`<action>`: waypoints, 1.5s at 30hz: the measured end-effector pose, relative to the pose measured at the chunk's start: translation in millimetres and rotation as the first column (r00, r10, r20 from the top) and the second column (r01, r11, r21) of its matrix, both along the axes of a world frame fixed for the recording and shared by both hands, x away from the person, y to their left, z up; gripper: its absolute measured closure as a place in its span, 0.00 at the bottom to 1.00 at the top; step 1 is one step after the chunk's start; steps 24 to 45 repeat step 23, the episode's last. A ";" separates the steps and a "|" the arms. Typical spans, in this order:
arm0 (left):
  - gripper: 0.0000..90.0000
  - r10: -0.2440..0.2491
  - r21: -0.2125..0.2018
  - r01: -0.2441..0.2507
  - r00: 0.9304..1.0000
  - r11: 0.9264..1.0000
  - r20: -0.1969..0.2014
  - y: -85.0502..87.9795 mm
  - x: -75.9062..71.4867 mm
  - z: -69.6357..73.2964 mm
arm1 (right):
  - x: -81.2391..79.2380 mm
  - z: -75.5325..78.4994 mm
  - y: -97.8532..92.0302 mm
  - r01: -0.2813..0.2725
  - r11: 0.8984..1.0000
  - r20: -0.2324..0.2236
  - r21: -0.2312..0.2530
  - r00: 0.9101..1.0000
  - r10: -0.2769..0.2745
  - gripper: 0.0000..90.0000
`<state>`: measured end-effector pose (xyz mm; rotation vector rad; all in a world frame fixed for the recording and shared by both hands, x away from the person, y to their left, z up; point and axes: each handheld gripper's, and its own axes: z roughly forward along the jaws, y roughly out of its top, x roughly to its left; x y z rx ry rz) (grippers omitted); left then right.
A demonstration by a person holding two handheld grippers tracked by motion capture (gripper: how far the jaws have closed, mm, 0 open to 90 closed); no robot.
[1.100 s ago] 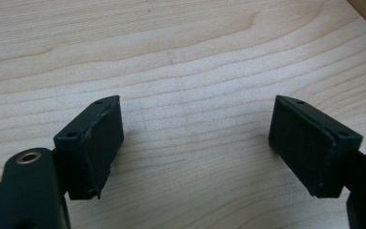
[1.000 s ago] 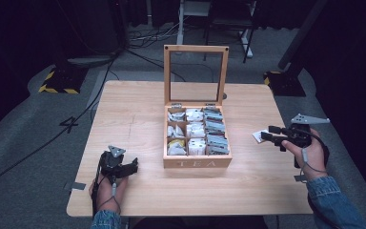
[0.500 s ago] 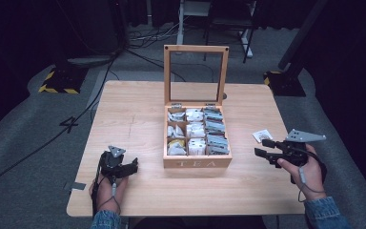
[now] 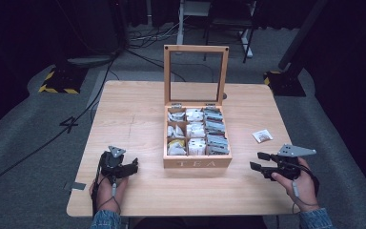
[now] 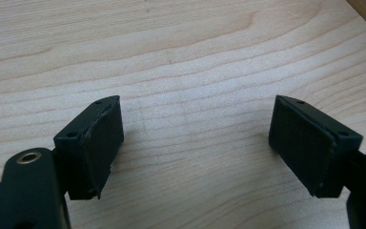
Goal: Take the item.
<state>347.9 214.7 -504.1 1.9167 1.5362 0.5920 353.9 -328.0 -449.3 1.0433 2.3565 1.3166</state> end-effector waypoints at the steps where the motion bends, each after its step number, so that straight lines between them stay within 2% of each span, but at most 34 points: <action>1: 0.22 0.000 0.000 0.000 1.000 1.000 0.000 0.0 0.0 0.0 | 1.5 -5.6 -0.2 0.003 1.000 -0.013 -0.002 1.000 -0.003 0.45; 3: 0.22 0.000 0.000 0.000 1.000 1.000 0.000 0.0 0.0 0.0 | 5.7 -22.9 -0.9 0.036 0.999 -0.034 -0.027 0.999 -0.037 0.43; 4: 0.22 0.000 0.000 0.000 1.000 1.000 0.000 0.0 0.0 0.0 | 5.7 -22.9 -0.9 0.036 0.999 -0.034 -0.027 0.999 -0.037 0.43; 8: 0.22 0.000 -0.001 0.000 1.000 1.000 0.000 0.1 0.1 0.0 | 9.9 -39.0 -1.5 0.059 0.997 -0.040 -0.059 0.997 -0.061 0.41; 9: 0.22 -0.001 -0.001 0.001 1.000 1.000 0.000 0.1 0.2 0.0 | 10.4 -42.4 -1.2 0.062 0.997 -0.050 -0.049 0.997 -0.065 0.40; 11: 0.22 -0.001 0.000 0.001 1.000 1.000 0.000 0.2 0.2 0.0 | 10.9 -47.2 -0.8 0.061 0.996 -0.050 -0.061 0.997 -0.064 0.39; 13: 0.22 0.000 -0.001 0.000 1.000 1.000 0.000 0.1 0.2 0.0 | 11.5 -51.9 -0.5 0.056 0.995 -0.051 -0.087 0.997 -0.061 0.37; 14: 0.22 -0.001 -0.001 0.001 1.000 1.000 0.000 0.1 0.2 0.0 | 12.2 -53.6 -0.3 0.053 0.993 -0.037 -0.103 0.998 -0.057 0.33; 15: 0.22 -0.001 -0.001 0.001 1.000 1.000 0.000 0.1 0.2 0.0 | 12.2 -53.6 -0.3 0.053 0.993 -0.037 -0.103 0.998 -0.057 0.33; 18: 0.22 -0.001 -0.001 0.001 1.000 1.000 0.000 0.1 0.2 0.0 | 14.1 -54.3 -0.3 0.046 0.989 -0.028 -0.141 0.998 -0.050 0.20; 20: 0.22 0.000 -0.001 0.000 1.000 1.000 0.000 0.1 0.1 0.0 | 15.9 -55.2 1.1 0.013 0.982 -0.011 -0.187 1.000 -0.015 0.16; 45: 0.22 0.000 -0.001 0.000 1.000 1.000 0.000 0.0 0.1 0.0 | 16.7 -55.1 1.5 0.012 0.981 -0.009 -0.191 1.000 -0.014 0.16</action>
